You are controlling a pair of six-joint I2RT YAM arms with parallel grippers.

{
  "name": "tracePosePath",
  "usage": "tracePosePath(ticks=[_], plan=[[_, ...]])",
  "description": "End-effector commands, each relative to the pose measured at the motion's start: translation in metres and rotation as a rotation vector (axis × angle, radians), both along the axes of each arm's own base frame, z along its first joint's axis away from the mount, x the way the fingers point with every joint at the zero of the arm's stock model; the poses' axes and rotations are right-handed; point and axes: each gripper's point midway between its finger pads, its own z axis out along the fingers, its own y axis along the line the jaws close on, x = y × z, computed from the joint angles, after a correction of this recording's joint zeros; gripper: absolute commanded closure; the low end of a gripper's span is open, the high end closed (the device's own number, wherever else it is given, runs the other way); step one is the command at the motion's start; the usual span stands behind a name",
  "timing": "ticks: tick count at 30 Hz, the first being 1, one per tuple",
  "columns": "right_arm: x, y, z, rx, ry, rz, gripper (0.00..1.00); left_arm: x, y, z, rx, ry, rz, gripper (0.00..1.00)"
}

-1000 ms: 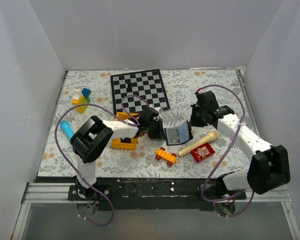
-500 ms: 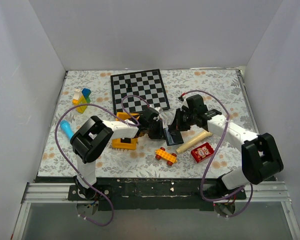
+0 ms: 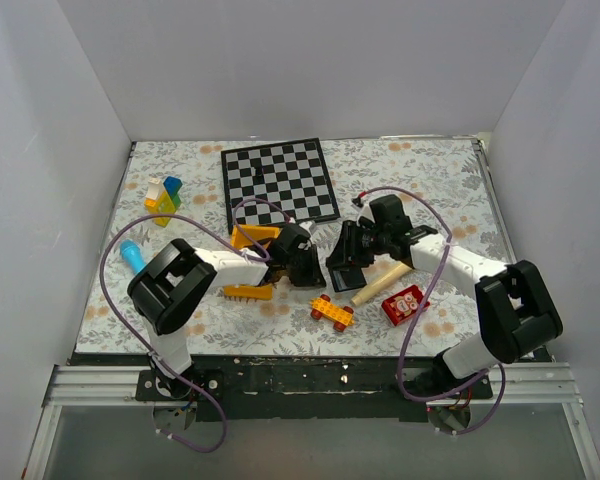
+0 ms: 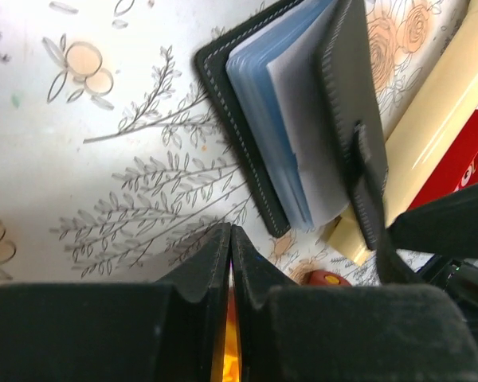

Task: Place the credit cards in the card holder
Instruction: Close the card holder at the center of the board.

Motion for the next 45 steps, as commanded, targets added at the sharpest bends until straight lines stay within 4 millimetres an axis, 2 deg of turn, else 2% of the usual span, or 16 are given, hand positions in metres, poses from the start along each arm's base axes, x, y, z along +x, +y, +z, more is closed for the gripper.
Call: tracePosePath(ticks=[1, 4, 9, 11, 14, 19, 22, 24, 26, 28, 32, 34, 45], plan=[[0.009, -0.004, 0.030, 0.007, -0.134, -0.005, 0.50, -0.023, 0.036, -0.027, 0.137, 0.057, 0.042, 0.97], [0.023, -0.024, 0.028, -0.093, -0.179, -0.086, 0.48, -0.026, 0.041, -0.027, 0.141, 0.059, 0.049, 0.97], [0.043, -0.074, 0.000, -0.365, -0.150, -0.261, 0.49, -0.025, 0.046, -0.016, 0.143, 0.033, 0.068, 0.97], [0.047, -0.088, -0.014, -0.444, -0.124, -0.286, 0.50, -0.019, 0.050, -0.007, 0.152, 0.002, 0.092, 0.98], [0.050, -0.088, -0.031, -0.468, -0.091, -0.263, 0.53, -0.010, 0.062, 0.010, 0.184, -0.054, 0.147, 0.98], [0.051, -0.087, -0.048, -0.482, -0.067, -0.258, 0.54, 0.007, 0.065, 0.061, 0.151, -0.176, 0.191, 0.98], [0.049, -0.088, -0.055, -0.492, -0.058, -0.251, 0.54, 0.019, 0.050, 0.095, 0.092, -0.252, 0.154, 0.96], [0.047, -0.085, -0.059, -0.478, -0.052, -0.235, 0.54, 0.027, 0.033, 0.117, 0.038, -0.290, 0.109, 0.96], [0.042, -0.077, -0.062, -0.431, -0.046, -0.199, 0.53, 0.034, 0.018, 0.122, 0.015, -0.304, 0.068, 0.96], [0.035, -0.067, -0.064, -0.376, -0.036, -0.155, 0.53, 0.038, 0.003, 0.118, 0.010, -0.292, 0.028, 0.96], [0.026, -0.053, -0.067, -0.304, -0.025, -0.073, 0.54, 0.040, -0.012, 0.103, 0.016, -0.261, -0.006, 0.97], [0.025, -0.054, -0.072, -0.309, -0.013, -0.068, 0.54, 0.038, -0.017, 0.092, 0.024, -0.238, -0.024, 0.97], [0.022, -0.057, -0.079, -0.328, 0.007, -0.073, 0.54, 0.017, -0.044, 0.059, 0.043, -0.182, -0.125, 0.97]])
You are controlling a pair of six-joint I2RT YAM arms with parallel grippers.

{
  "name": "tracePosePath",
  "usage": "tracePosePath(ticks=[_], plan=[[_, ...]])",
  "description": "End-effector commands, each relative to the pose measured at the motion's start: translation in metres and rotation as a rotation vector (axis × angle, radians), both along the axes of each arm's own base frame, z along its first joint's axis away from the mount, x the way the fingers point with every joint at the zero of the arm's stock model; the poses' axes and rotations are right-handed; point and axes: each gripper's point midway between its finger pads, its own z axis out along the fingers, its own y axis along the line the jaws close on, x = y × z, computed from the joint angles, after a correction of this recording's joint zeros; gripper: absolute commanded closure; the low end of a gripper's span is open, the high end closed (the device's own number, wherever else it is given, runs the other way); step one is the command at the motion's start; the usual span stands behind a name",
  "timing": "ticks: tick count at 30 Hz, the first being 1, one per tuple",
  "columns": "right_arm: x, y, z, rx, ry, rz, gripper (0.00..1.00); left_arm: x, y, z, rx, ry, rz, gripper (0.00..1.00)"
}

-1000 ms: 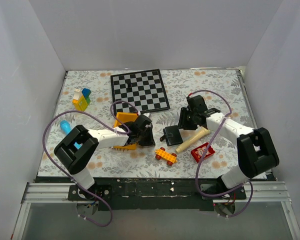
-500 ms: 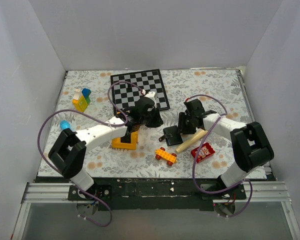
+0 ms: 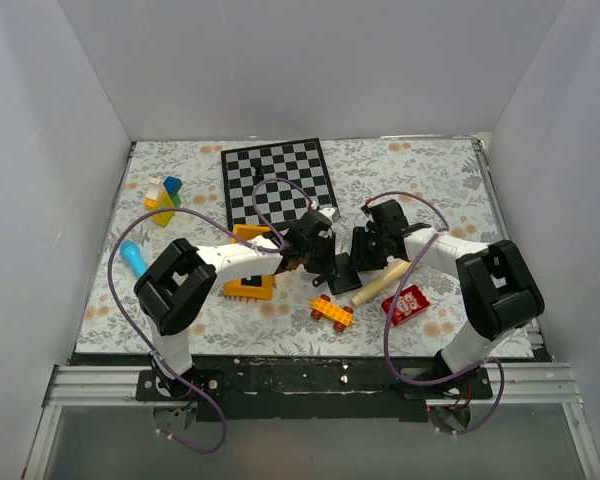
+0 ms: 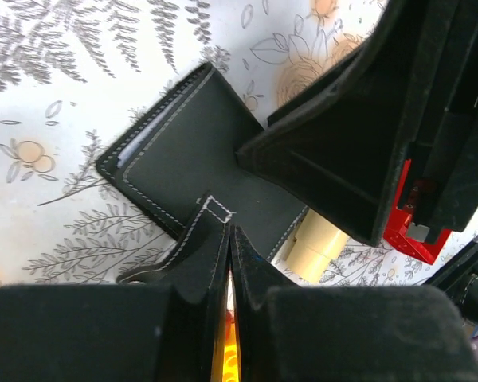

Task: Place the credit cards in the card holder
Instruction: Close the card holder at the center of the board.

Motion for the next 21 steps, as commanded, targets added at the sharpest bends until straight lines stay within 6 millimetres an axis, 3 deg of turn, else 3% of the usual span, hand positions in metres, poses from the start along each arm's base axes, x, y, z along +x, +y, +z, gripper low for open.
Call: tracePosePath(ticks=[1, 5, 12, 17, 21], plan=[[-0.006, -0.001, -0.009, -0.007, 0.022, 0.017, 0.55, -0.002, -0.020, 0.013, -0.037, -0.025, -0.052, 0.97], [-0.008, -0.003, -0.010, -0.015, 0.022, 0.011, 0.53, -0.006, -0.016, -0.007, 0.013, 0.016, -0.048, 0.97], [-0.006, -0.005, -0.003, -0.003, 0.003, 0.006, 0.46, -0.015, 0.010, -0.035, 0.090, 0.054, 0.021, 0.98], [-0.006, -0.003, -0.006, 0.014, 0.022, 0.013, 0.45, -0.021, 0.017, -0.035, 0.081, 0.052, 0.033, 0.99], [-0.009, -0.001, -0.010, 0.027, 0.035, 0.019, 0.47, -0.018, 0.017, -0.021, 0.060, 0.019, 0.039, 0.99]])
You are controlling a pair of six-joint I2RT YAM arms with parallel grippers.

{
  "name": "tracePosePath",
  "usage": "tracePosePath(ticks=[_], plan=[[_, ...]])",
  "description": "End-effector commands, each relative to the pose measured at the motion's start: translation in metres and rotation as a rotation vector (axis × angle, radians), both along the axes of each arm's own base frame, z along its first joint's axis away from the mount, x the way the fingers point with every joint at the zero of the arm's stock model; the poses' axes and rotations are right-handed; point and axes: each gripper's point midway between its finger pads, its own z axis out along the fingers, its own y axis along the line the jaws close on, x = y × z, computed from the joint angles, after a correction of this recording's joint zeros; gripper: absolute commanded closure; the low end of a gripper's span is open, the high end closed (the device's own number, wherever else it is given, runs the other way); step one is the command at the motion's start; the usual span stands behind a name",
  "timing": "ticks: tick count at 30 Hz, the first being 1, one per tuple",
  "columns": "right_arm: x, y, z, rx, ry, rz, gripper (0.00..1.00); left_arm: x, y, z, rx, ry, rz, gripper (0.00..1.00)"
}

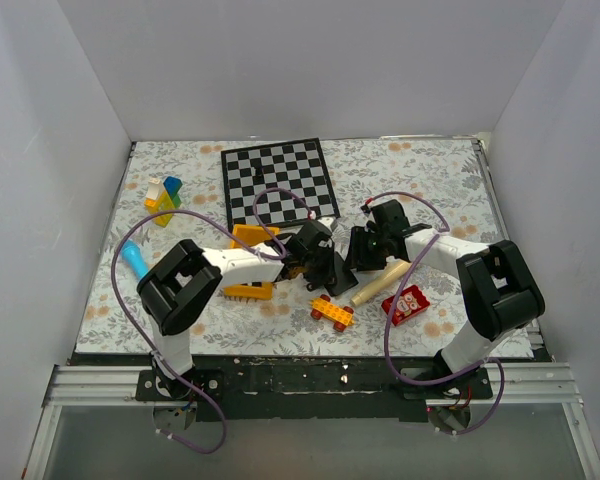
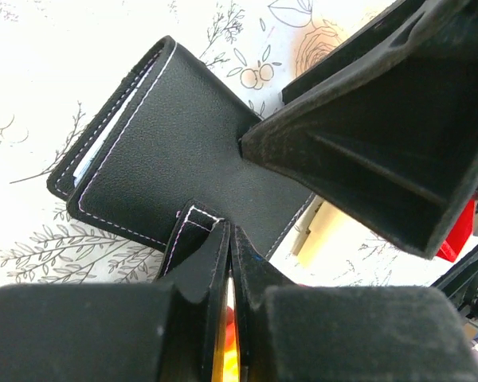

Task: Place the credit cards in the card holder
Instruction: Close the card holder at the center of the board.

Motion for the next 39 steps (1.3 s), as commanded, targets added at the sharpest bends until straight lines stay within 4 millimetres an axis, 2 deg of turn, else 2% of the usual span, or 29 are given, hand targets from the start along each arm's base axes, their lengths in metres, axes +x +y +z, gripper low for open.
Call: tracePosePath(ticks=[1, 10, 12, 15, 20, 27, 39], plan=[[-0.010, -0.005, -0.012, -0.009, 0.039, 0.010, 0.47, -0.001, 0.019, 0.008, 0.050, -0.030, 0.032, 0.99], [-0.010, -0.005, -0.013, -0.006, 0.041, 0.010, 0.47, 0.016, 0.023, 0.058, 0.011, -0.156, 0.082, 0.97], [-0.011, -0.004, -0.013, -0.002, 0.043, 0.011, 0.47, 0.016, 0.024, 0.060, 0.015, -0.162, 0.084, 0.96], [-0.011, -0.004, -0.013, 0.002, 0.043, 0.014, 0.47, 0.017, 0.026, 0.052, 0.042, -0.152, 0.089, 0.95], [-0.011, -0.005, -0.013, -0.001, 0.040, 0.014, 0.47, 0.012, 0.033, 0.028, 0.099, -0.096, 0.098, 0.97], [-0.012, -0.003, -0.012, 0.008, 0.043, 0.019, 0.47, 0.008, 0.048, 0.008, 0.170, -0.067, 0.134, 0.97], [-0.016, 0.008, -0.010, 0.074, 0.058, 0.067, 0.45, 0.001, 0.051, -0.030, 0.231, 0.006, 0.128, 0.98]])
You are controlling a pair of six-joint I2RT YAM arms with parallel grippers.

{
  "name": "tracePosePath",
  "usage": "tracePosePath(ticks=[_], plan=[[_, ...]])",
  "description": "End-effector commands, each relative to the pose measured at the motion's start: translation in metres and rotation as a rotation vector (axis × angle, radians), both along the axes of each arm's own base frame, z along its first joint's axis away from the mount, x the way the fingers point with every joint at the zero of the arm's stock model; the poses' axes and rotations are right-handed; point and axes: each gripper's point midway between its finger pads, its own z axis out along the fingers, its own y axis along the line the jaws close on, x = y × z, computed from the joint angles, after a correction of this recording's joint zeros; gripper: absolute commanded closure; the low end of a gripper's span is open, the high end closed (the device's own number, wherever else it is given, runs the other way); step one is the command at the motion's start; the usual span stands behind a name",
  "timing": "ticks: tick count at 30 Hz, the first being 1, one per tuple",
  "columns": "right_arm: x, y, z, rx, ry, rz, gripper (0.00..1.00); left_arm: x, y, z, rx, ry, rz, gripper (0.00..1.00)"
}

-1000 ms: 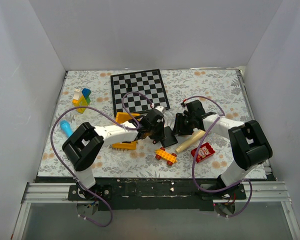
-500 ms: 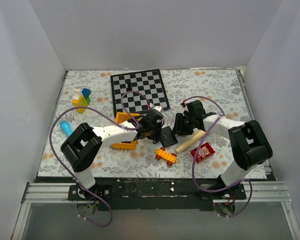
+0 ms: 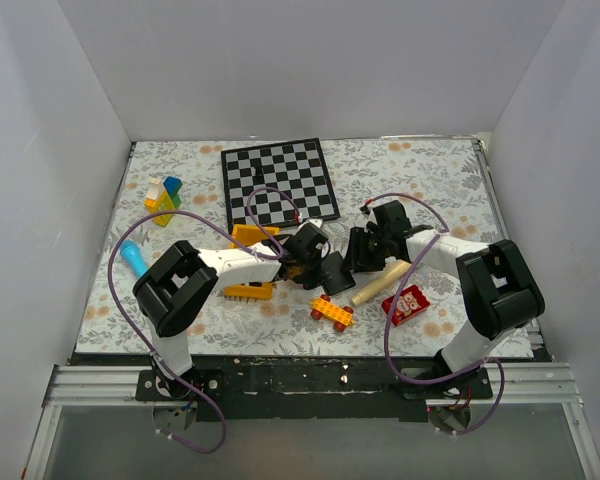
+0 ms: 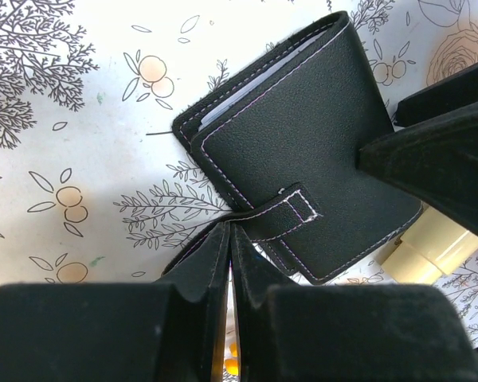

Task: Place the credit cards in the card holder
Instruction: Close the card holder at the center of the board.

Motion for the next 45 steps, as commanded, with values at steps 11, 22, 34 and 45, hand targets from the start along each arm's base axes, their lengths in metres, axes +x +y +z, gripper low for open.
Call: tracePosePath(ticks=[11, 22, 34, 45], plan=[[-0.020, 0.016, -0.011, 0.117, 0.078, 0.092, 0.45, -0.007, 0.006, -0.027, 0.048, 0.048, 0.004, 0.98], [-0.025, 0.026, -0.001, 0.197, 0.070, 0.132, 0.65, -0.002, -0.002, -0.031, 0.032, 0.044, -0.007, 0.98], [-0.012, 0.006, 0.035, 0.105, -0.058, 0.050, 0.99, 0.002, 0.008, -0.019, 0.033, 0.021, 0.019, 0.99], [0.013, -0.087, 0.112, -0.497, -0.317, -0.183, 0.99, 0.027, 0.050, 0.082, -0.111, -0.137, 0.130, 0.88]])
